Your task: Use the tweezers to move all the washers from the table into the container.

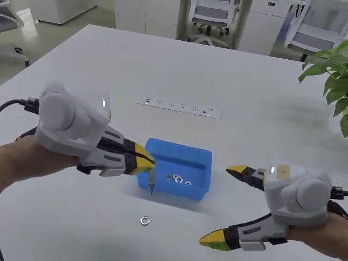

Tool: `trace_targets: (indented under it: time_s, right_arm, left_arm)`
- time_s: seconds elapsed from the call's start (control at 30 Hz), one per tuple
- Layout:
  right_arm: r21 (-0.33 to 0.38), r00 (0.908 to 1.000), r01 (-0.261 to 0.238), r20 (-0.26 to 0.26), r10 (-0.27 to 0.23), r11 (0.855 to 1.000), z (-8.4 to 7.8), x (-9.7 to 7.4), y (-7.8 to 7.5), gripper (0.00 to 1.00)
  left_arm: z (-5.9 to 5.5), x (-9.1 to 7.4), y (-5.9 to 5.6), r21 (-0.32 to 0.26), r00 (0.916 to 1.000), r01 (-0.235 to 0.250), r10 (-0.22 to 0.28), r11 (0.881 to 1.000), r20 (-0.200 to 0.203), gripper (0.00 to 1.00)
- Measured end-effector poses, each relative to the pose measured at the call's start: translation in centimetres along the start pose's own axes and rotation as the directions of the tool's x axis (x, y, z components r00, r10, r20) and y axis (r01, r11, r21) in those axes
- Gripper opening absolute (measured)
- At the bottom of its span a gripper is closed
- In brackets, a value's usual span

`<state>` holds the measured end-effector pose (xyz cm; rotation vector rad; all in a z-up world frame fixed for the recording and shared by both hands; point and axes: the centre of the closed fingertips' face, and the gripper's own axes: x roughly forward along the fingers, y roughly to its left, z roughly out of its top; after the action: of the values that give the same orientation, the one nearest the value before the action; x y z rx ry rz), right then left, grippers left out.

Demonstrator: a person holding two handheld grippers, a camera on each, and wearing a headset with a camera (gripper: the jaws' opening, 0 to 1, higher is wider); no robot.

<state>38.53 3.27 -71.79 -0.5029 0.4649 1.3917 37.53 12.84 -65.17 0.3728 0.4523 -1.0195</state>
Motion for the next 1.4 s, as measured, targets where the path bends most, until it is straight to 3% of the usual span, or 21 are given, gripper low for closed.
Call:
trace_targets:
  time_s: [0.9,0.97,1.4]
  right_arm:
    - [-0.001,0.9999,-0.003,-0.017,0.003,1.000,-0.7,0.4,0.5,1.00]
    - [0.000,0.9999,-0.003,-0.016,0.003,1.000,-0.7,0.4,0.5,1.00]
    - [0.000,0.9999,0.001,-0.013,-0.001,1.000,-0.6,0.4,0.3,0.99]
  left_arm:
    - [-3.8,1.3,-2.2,-0.029,0.9980,0.043,-0.044,0.999,-0.046,0.05]
    - [-3.7,1.3,-2.3,-0.033,0.9985,0.043,-0.044,0.999,-0.031,0.05]
    - [-3.4,1.1,-2.2,-0.033,0.9979,0.054,-0.055,0.998,-0.034,0.05]
